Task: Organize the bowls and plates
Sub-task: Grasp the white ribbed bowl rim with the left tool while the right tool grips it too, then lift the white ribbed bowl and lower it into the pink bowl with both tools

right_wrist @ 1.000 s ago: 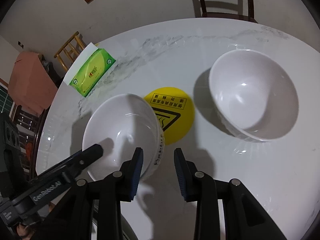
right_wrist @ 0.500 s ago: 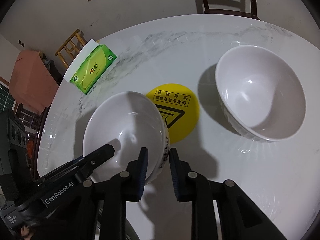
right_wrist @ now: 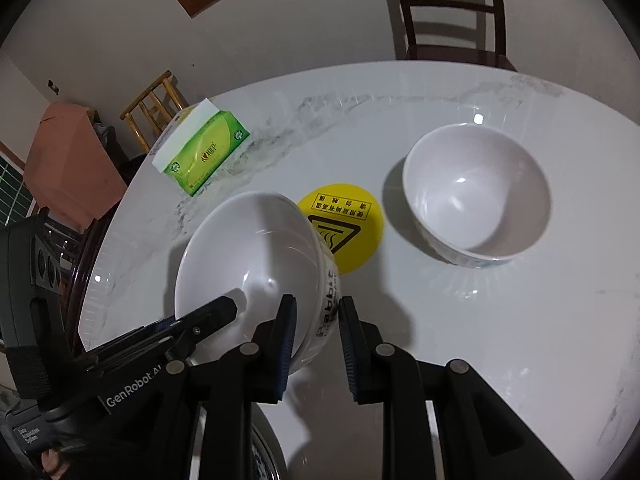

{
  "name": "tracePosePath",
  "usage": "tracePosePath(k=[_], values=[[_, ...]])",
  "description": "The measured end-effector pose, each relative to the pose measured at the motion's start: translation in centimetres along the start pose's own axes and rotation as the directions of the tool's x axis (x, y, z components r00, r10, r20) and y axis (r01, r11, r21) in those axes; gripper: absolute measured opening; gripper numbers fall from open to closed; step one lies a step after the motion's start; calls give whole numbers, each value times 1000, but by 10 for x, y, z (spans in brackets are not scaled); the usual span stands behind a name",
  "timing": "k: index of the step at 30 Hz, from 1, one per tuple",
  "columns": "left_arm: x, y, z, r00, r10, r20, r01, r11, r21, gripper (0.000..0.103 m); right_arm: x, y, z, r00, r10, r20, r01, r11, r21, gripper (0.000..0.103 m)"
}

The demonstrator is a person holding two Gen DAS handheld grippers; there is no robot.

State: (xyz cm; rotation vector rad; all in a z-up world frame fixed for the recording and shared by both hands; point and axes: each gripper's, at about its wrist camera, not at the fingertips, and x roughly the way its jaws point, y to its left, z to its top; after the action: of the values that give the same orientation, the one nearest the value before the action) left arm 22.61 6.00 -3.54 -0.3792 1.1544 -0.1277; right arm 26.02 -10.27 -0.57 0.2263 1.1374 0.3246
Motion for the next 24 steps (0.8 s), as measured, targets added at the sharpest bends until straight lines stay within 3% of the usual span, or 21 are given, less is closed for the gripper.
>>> tracePosePath(k=[24], values=[[-57,-71,-56,998,-57,16,54,990,132,16,-94,-27,-53,994,-20,104,13,998,67,22]])
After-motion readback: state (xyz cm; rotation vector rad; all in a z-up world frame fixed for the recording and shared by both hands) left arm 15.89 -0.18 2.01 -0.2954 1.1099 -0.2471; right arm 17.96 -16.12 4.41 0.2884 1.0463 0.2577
